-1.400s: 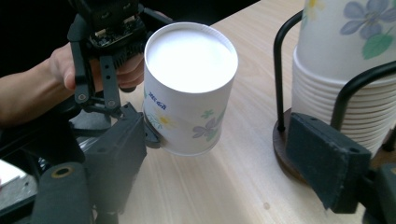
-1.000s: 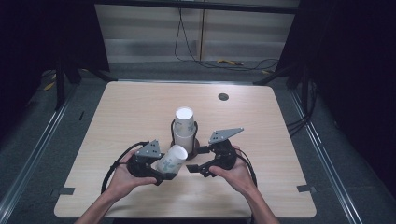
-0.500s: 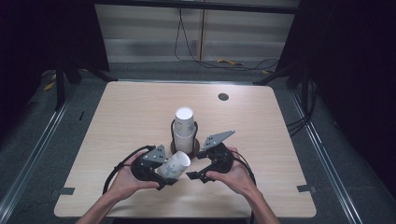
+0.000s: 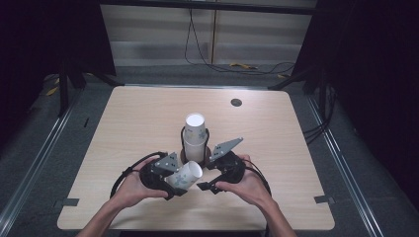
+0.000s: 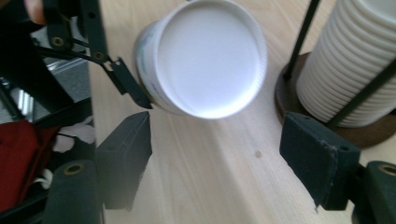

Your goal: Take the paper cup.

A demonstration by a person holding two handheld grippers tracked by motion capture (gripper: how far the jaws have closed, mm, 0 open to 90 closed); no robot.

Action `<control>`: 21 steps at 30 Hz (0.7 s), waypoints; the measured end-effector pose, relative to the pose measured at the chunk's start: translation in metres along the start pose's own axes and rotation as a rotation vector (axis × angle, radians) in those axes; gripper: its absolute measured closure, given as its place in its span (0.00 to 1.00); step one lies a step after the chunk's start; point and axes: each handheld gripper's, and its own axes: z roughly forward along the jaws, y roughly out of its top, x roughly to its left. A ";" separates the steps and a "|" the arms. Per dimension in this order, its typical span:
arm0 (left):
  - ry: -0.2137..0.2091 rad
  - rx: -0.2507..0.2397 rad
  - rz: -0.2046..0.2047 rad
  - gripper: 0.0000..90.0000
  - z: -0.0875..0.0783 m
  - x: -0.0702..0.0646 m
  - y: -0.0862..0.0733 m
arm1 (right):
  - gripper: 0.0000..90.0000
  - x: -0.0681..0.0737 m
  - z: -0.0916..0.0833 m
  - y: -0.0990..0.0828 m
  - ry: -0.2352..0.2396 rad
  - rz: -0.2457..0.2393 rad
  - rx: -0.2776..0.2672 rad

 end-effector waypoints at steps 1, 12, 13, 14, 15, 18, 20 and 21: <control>0.005 0.009 0.015 0.32 0.000 0.000 0.001 | 0.28 0.001 0.000 0.002 0.005 -0.008 0.007; 0.042 0.082 0.036 0.32 0.017 -0.002 0.004 | 0.32 -0.001 0.006 0.000 -0.019 -0.052 0.096; 0.038 0.083 0.039 0.32 0.018 -0.003 0.004 | 0.32 -0.002 0.008 -0.001 -0.012 -0.054 0.113; 0.036 0.088 0.050 0.32 0.019 -0.003 0.005 | 0.31 -0.002 0.009 -0.001 -0.015 -0.059 0.128; 0.034 0.089 0.050 0.32 0.019 -0.004 0.006 | 0.30 -0.002 0.011 -0.001 -0.009 -0.054 0.150; 0.029 0.105 0.069 0.32 0.020 -0.006 0.007 | 0.31 -0.003 0.016 -0.001 0.014 -0.062 0.171; 0.028 0.111 0.077 0.32 0.021 -0.008 0.007 | 0.31 -0.004 0.018 -0.002 0.019 -0.057 0.185; 0.031 0.115 0.077 0.32 0.022 -0.008 0.007 | 0.31 -0.004 0.019 -0.002 0.026 -0.052 0.195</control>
